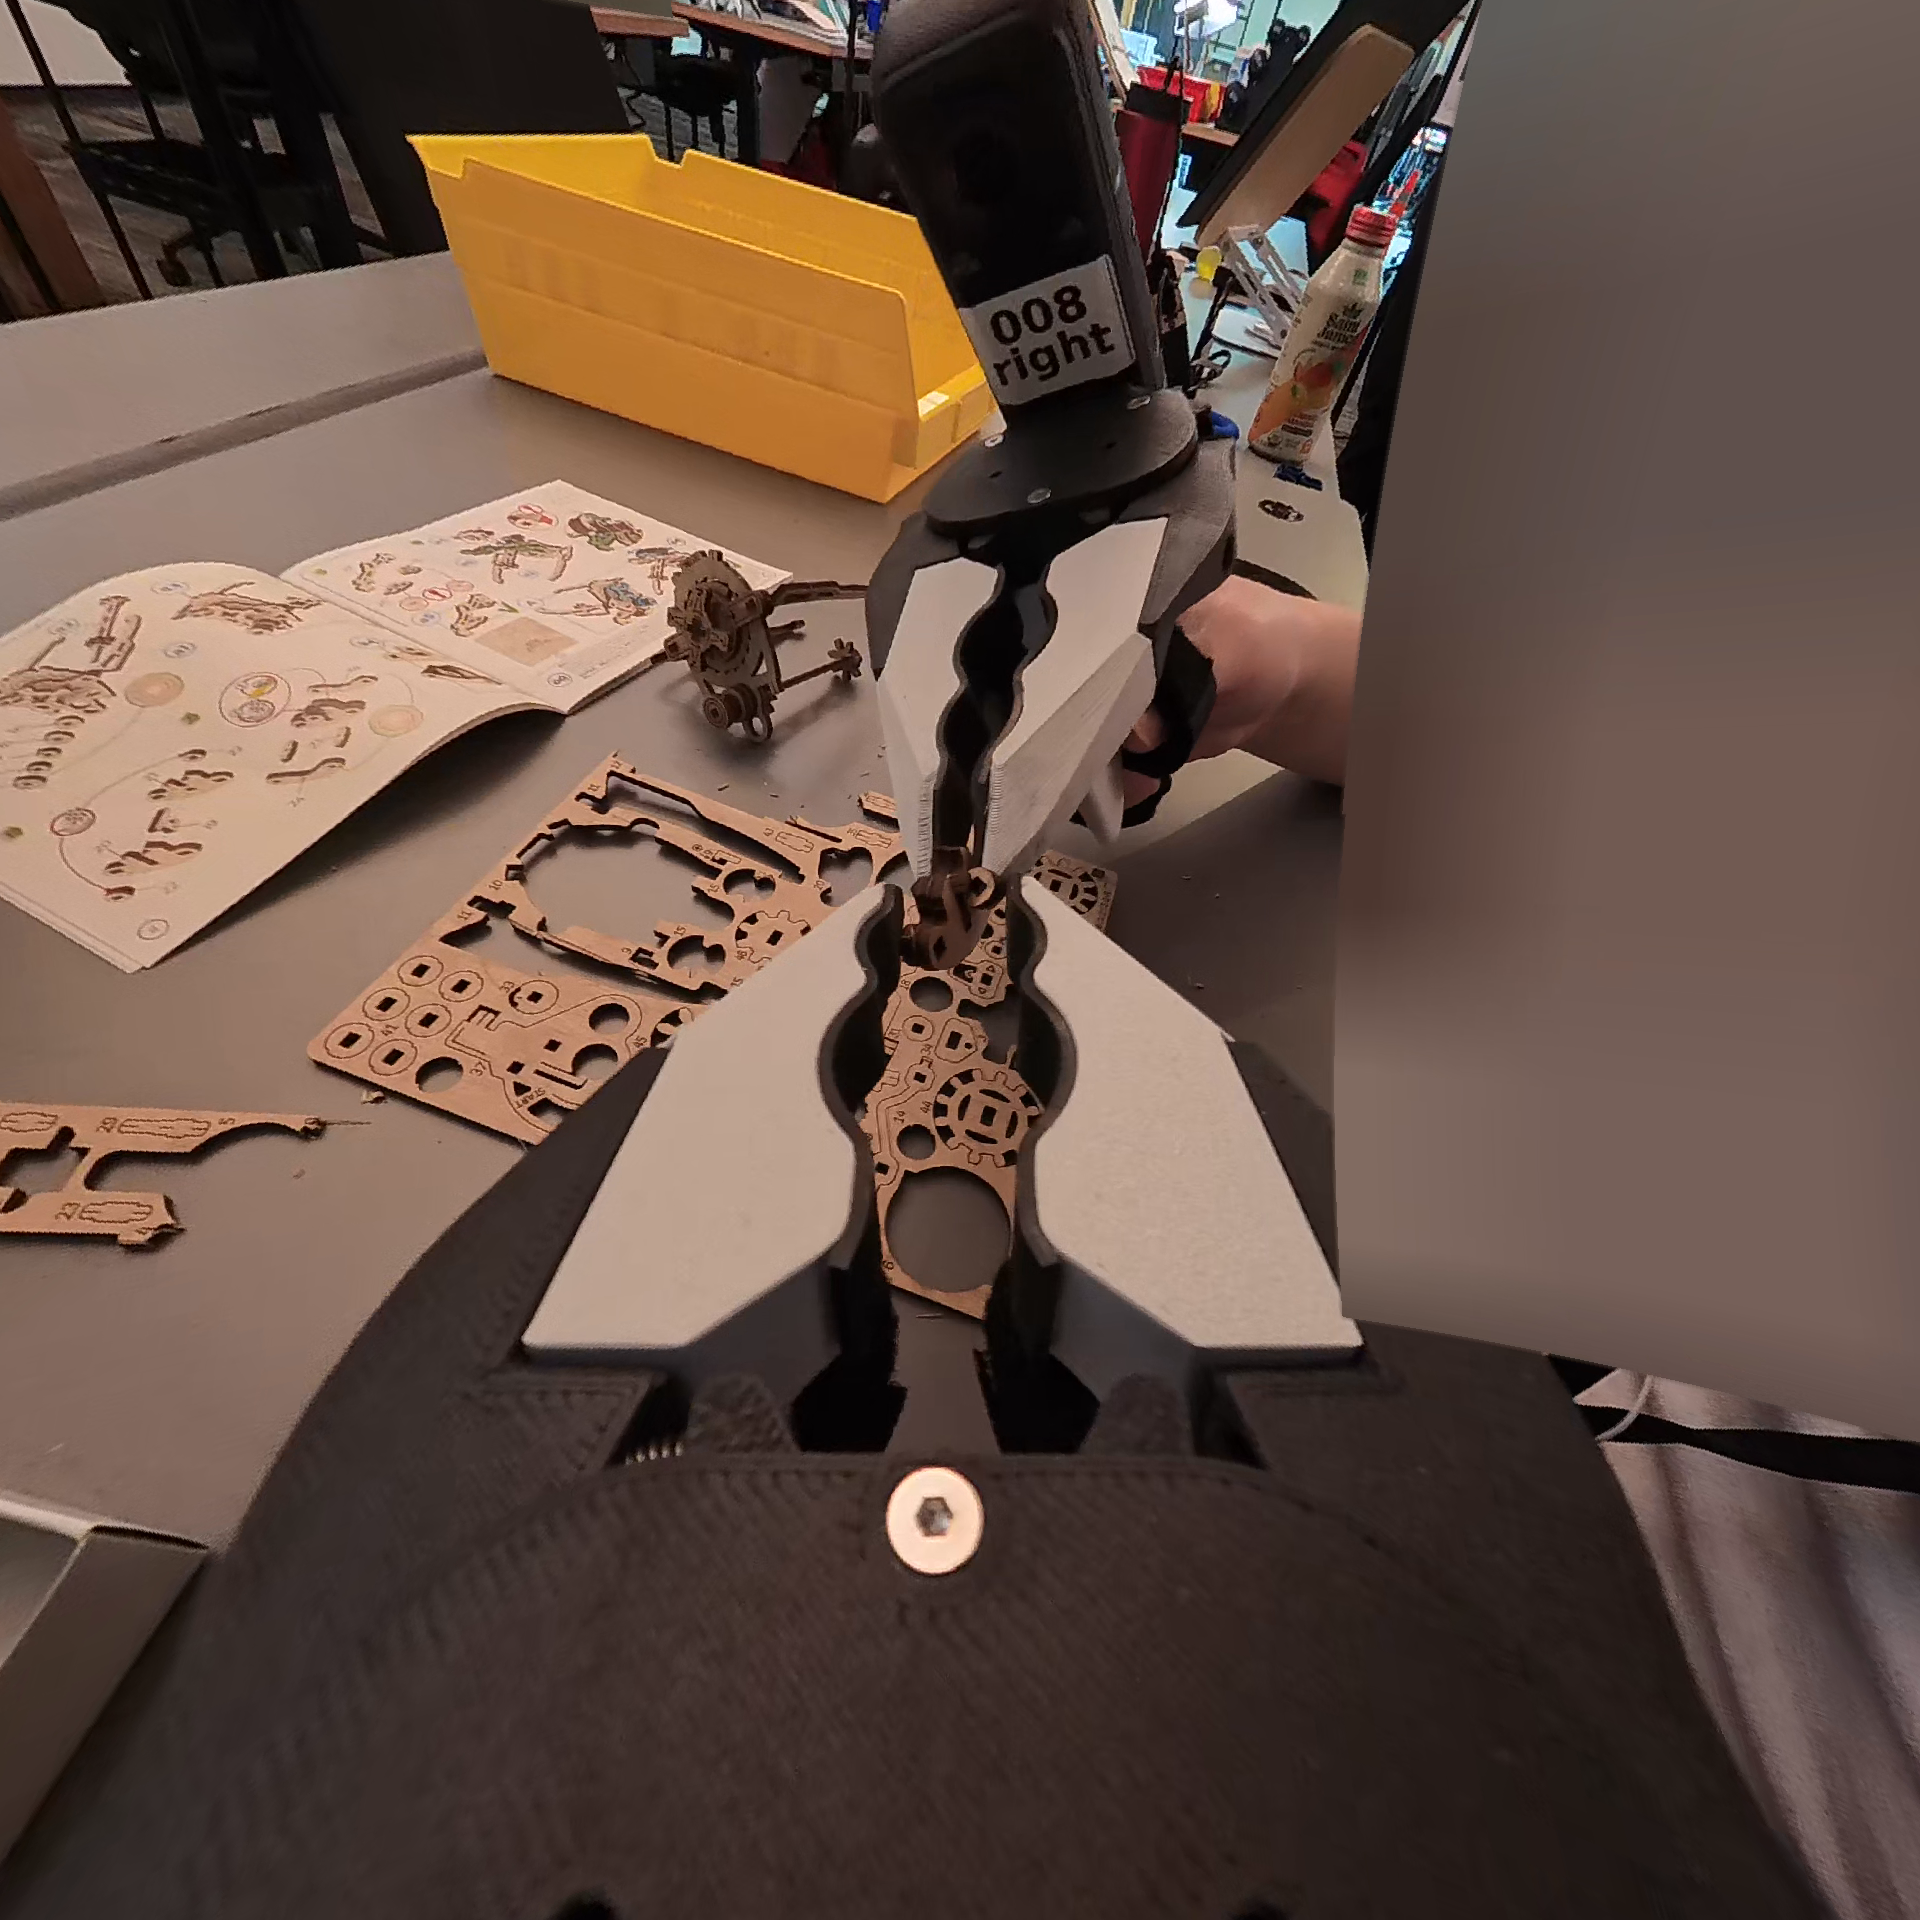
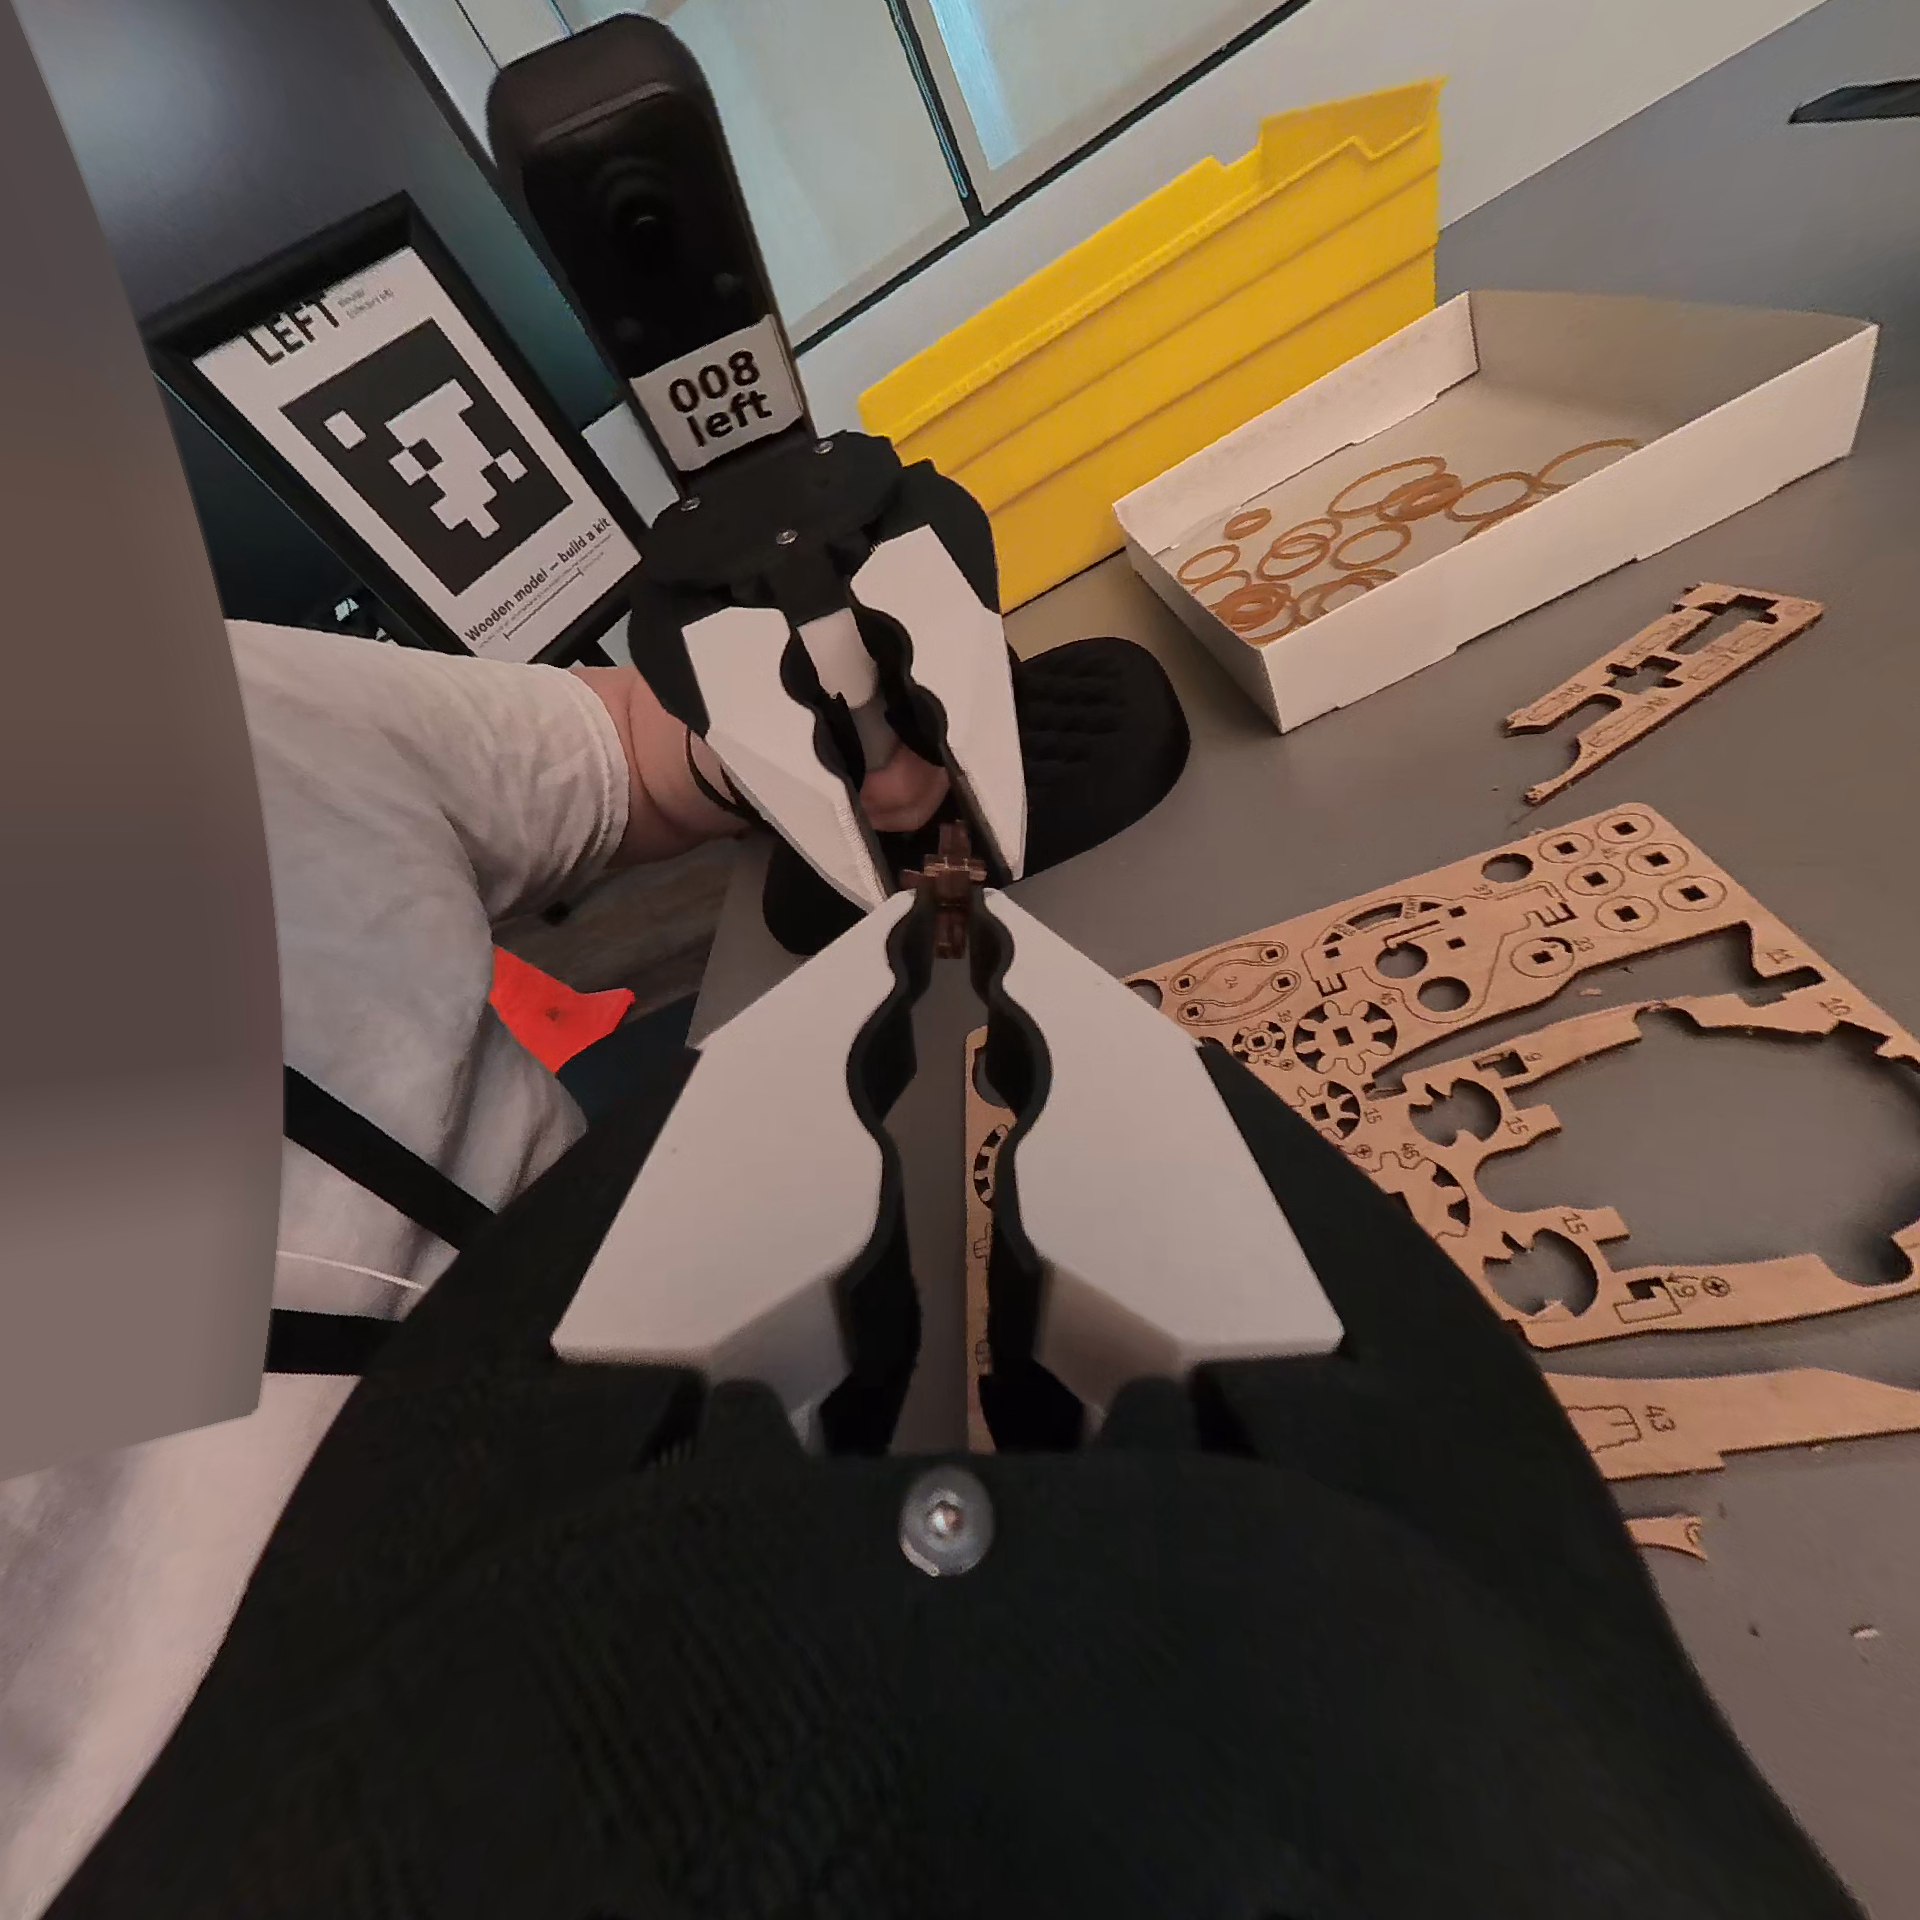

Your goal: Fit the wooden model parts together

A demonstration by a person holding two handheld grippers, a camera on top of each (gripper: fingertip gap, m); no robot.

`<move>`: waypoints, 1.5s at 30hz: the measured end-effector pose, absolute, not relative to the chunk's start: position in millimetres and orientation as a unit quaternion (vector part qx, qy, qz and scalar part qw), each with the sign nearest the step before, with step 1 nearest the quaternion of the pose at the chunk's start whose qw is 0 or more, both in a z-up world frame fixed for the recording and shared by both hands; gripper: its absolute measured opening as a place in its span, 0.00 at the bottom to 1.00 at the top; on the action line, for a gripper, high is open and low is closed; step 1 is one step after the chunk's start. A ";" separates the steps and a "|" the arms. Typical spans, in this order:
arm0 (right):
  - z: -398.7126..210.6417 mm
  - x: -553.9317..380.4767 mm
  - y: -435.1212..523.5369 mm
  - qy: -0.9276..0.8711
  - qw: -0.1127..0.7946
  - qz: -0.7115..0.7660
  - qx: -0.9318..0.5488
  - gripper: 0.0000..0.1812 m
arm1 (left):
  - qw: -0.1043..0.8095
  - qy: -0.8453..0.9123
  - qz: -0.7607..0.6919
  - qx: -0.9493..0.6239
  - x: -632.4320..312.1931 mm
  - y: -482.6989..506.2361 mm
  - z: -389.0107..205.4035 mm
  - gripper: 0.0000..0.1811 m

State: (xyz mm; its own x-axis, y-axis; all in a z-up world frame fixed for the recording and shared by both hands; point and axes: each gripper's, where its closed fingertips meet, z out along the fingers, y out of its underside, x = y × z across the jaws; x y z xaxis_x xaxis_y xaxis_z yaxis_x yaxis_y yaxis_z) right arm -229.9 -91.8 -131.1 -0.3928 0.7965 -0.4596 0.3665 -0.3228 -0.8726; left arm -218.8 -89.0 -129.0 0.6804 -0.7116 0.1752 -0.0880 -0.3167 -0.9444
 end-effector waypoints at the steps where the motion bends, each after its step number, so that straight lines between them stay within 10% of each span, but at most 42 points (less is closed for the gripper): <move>1: -131.0 -229.5 -92.2 -0.559 0.175 0.622 -0.521 0.02 | 0.519 0.264 -0.304 -0.754 -218.6 -89.4 -128.8 0.10; 45: -137.6 -232.8 -96.7 -0.479 0.035 0.691 -0.540 0.05 | 0.357 0.095 -0.563 -0.739 -225.2 -89.7 -135.2 0.07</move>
State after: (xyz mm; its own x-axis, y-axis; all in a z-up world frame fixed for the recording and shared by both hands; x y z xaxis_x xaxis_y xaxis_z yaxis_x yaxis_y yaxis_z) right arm -232.8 -96.7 -137.6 -0.4141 0.5666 -0.7124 0.4690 -0.5379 -0.7005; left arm -225.2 -89.7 -135.2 0.3470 -0.5427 0.7649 0.2617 -0.7271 -0.6347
